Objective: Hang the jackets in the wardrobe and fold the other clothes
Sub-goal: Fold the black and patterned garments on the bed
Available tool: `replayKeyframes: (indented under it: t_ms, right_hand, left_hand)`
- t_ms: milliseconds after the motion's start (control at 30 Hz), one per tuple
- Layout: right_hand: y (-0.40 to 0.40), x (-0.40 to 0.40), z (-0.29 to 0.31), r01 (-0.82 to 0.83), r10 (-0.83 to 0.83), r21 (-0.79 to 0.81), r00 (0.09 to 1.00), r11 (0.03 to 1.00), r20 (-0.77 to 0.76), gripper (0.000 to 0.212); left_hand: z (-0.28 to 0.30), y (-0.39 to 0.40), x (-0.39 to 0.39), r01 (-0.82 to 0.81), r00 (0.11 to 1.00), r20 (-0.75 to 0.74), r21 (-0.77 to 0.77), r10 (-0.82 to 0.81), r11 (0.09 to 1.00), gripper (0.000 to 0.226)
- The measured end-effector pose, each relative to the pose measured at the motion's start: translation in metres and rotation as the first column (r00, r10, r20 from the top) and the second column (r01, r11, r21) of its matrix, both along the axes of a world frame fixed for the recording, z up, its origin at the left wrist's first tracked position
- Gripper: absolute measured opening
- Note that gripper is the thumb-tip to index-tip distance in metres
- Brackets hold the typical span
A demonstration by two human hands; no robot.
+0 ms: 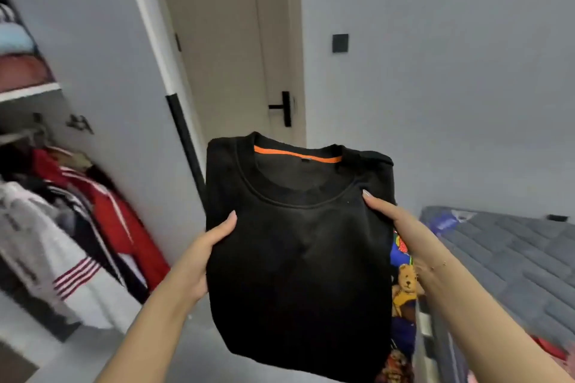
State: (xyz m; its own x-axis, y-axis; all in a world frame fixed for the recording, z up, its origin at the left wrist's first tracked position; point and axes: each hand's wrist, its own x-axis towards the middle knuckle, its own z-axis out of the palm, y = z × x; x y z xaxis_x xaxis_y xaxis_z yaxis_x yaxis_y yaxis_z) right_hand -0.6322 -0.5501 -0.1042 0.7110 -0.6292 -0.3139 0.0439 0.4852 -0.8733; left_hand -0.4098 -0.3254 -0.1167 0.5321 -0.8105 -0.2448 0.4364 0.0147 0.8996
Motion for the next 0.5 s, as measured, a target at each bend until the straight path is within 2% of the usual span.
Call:
replayKeyframes:
  t_ms: [167,267,333,400,500]
  right_hand:
    - [0.022,0.122,0.037,-0.289,0.292,-0.151,0.956,0.945,-0.002,0.068]
    - [0.040,0.185,0.058,-0.470,0.489,-0.205,0.871,0.858,0.051,0.060]
    - [0.055,0.224,0.073,-0.580,0.607,-0.232,0.792,0.781,0.063,0.057]
    - [0.075,0.257,0.089,-0.669,0.706,-0.269,0.705,0.693,0.062,0.057]
    - [0.107,0.301,0.115,-0.754,0.814,-0.342,0.579,0.560,0.056,0.057]
  left_hand:
    - [0.039,0.077,0.041,-0.279,0.953,0.080,-0.155,0.294,0.948,0.062]
    - [0.056,0.122,0.050,-0.424,0.894,0.077,-0.178,0.442,0.888,0.071]
    - [0.070,0.144,0.050,-0.528,0.835,0.074,-0.173,0.545,0.832,0.077]
    - [0.089,0.162,0.046,-0.616,0.761,0.098,-0.200,0.641,0.762,0.068]
    - [0.118,0.183,0.040,-0.743,0.602,0.170,-0.237,0.780,0.625,0.054]
